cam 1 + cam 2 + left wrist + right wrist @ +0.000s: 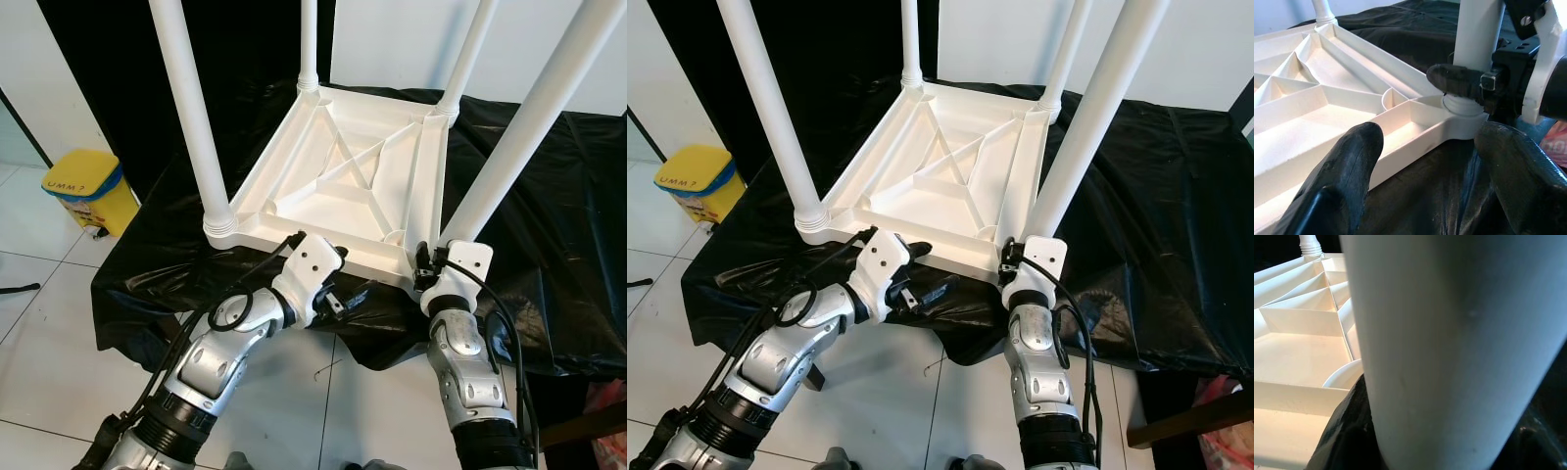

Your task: Building children table

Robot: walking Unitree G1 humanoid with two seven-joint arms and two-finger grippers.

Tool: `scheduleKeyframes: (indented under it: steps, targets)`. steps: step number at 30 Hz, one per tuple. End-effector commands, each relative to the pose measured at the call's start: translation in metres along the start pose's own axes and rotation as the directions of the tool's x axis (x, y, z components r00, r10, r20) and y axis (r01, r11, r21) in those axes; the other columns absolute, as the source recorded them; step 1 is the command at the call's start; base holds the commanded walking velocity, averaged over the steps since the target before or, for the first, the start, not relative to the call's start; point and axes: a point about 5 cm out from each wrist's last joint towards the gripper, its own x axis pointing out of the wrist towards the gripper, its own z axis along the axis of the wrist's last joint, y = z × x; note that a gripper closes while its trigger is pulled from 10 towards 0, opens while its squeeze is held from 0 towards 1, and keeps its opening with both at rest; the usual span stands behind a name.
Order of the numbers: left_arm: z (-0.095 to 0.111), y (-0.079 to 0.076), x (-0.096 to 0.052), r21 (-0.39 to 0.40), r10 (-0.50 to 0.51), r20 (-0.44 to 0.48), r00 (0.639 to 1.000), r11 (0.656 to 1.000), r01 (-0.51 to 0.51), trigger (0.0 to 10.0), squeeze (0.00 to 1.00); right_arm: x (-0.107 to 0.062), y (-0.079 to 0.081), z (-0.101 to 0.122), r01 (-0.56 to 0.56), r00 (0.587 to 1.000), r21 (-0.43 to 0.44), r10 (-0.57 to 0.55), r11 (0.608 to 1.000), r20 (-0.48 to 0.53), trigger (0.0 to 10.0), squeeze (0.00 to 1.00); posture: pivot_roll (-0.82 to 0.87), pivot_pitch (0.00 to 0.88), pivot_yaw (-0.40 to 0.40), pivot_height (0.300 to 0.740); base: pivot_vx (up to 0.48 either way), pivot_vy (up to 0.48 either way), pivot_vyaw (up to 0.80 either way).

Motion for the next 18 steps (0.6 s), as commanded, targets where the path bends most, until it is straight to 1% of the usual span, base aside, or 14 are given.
scheduleKeyframes:
  steps: [1,4,5,6,7,9,10,11,13,14,17,18]
  targets:
    - [-0.001,-0.008,0.000,-0.013,-0.094,-0.004,0.996,0.996,0.094,10.0,0.00,-0.005,-0.015,-0.014,0.071,0.995,-0.022,-0.073,0.997,-0.067,10.0,0.00,0.02,0.061,-0.063,0.740,0.000,0.000,0.00]
    - [-0.001,-0.008,0.000,-0.013,-0.093,-0.004,0.996,0.996,0.093,10.0,0.00,-0.006,-0.013,-0.012,0.069,0.996,-0.028,-0.071,0.997,-0.062,10.0,0.00,0.02,0.062,-0.063,0.740,0.000,0.000,0.00]
    - [-0.001,-0.008,0.000,-0.013,-0.092,-0.004,0.996,0.996,0.092,10.0,0.00,-0.007,-0.012,-0.009,0.046,0.998,-0.021,-0.047,0.999,-0.047,10.0,0.46,0.02,0.063,-0.064,0.740,0.000,0.000,0.00]
    - [-0.001,-0.008,0.000,-0.013,-0.092,-0.004,0.996,0.996,0.092,10.0,0.00,-0.007,-0.012,-0.009,0.046,0.998,-0.021,-0.047,0.999,-0.047,10.0,0.46,0.02,0.063,-0.064,0.740,0.000,0.000,0.00]
    - [-0.001,-0.008,0.000,-0.013,-0.091,-0.003,0.996,0.996,0.091,10.0,0.00,-0.008,-0.011,-0.005,0.017,1.000,-0.035,-0.018,0.999,-0.026,10.0,1.00,0.02,0.065,-0.065,0.740,0.000,0.000,0.00]
    - [-0.001,-0.008,0.000,-0.013,-0.091,-0.003,0.996,0.996,0.091,10.0,0.00,-0.008,-0.011,-0.005,0.017,1.000,-0.035,-0.018,0.999,-0.026,10.0,1.00,0.02,0.065,-0.065,0.740,0.000,0.000,0.00]
    - [-0.001,-0.008,0.000,-0.014,-0.090,-0.002,0.996,0.996,0.090,10.0,0.00,-0.007,-0.014,-0.002,-0.006,1.000,-0.055,0.006,0.998,-0.006,10.0,1.00,0.02,0.066,-0.064,0.740,0.000,0.000,0.00]
    - [-0.001,-0.008,0.000,-0.014,-0.090,-0.002,0.996,0.996,0.090,10.0,0.00,-0.007,-0.014,-0.002,-0.006,1.000,-0.055,0.006,0.998,-0.006,10.0,1.00,0.02,0.066,-0.064,0.740,0.000,0.000,0.00]
    - [-0.001,-0.009,0.000,-0.015,-0.090,-0.003,0.996,0.996,0.090,10.0,0.00,-0.005,-0.020,0.003,-0.071,0.997,-0.072,0.073,0.995,0.020,10.0,1.00,0.02,0.066,-0.062,0.740,0.000,0.000,0.00]
    - [-0.001,-0.009,-0.001,-0.014,-0.090,-0.004,0.996,0.996,0.090,10.0,0.00,-0.004,-0.021,0.005,-0.111,0.993,-0.067,0.113,0.992,0.025,10.0,1.00,0.02,0.067,-0.060,0.740,0.000,0.000,0.00]
    - [-0.001,-0.009,-0.001,-0.014,-0.091,-0.004,0.996,0.996,0.091,10.0,0.00,-0.004,-0.021,0.006,-0.138,0.990,-0.062,0.140,0.989,0.027,10.0,1.00,0.02,0.067,-0.060,0.740,0.000,0.000,0.00]
    - [-0.001,-0.009,-0.001,-0.014,-0.091,-0.005,0.996,0.996,0.091,10.0,0.00,-0.003,-0.022,0.009,-0.185,0.982,-0.055,0.187,0.981,0.034,10.0,1.00,0.02,0.067,-0.060,0.740,0.000,0.000,0.00]
